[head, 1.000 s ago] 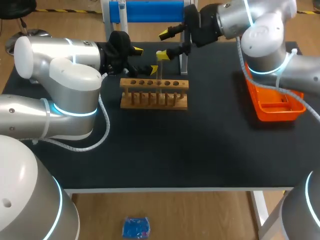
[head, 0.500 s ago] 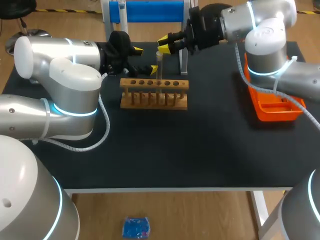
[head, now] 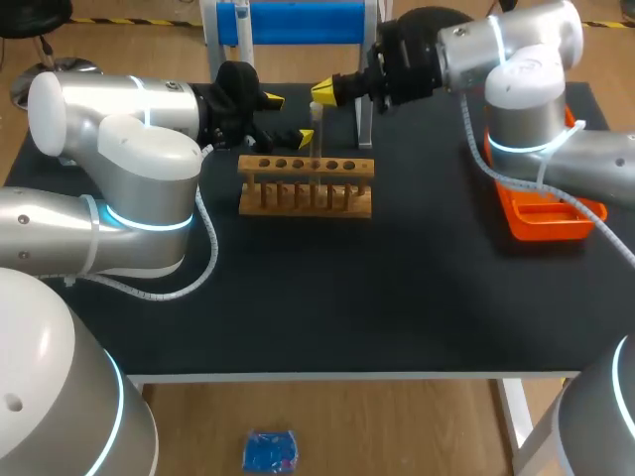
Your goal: Invert the test tube, pick up the pipette, mount the tip to pipette, aspirate from beaker and dispense into the tube, eject the tip, return the pipette, and cap with the stopper.
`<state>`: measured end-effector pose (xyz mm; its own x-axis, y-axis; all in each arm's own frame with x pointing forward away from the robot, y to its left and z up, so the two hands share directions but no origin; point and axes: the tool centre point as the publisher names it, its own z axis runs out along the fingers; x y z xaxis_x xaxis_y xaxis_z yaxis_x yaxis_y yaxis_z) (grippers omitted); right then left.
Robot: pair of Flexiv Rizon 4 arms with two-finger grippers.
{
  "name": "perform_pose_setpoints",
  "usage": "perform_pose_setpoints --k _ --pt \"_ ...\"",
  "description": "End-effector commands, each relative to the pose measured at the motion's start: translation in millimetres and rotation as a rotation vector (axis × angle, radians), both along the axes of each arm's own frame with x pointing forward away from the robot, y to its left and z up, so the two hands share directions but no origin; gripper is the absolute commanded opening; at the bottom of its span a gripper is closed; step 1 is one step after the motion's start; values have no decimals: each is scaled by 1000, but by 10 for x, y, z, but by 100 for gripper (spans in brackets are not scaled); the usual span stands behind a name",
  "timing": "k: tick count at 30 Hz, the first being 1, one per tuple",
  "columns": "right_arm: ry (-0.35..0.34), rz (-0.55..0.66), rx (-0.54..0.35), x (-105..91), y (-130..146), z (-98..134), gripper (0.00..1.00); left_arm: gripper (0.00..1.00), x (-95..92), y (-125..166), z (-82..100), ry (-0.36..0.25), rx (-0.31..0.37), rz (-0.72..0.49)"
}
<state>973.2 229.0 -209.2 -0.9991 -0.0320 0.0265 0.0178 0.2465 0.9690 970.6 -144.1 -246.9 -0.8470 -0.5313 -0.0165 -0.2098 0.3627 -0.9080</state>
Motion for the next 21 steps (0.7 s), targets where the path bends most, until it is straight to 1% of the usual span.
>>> perform_pose_setpoints --k 1,21 --pt "3 7 2 18 20 -35 0 100 4 3 0 1 0 -2" --pt "29 -3 8 20 30 -156 0 100 4 3 0 1 0 -2"
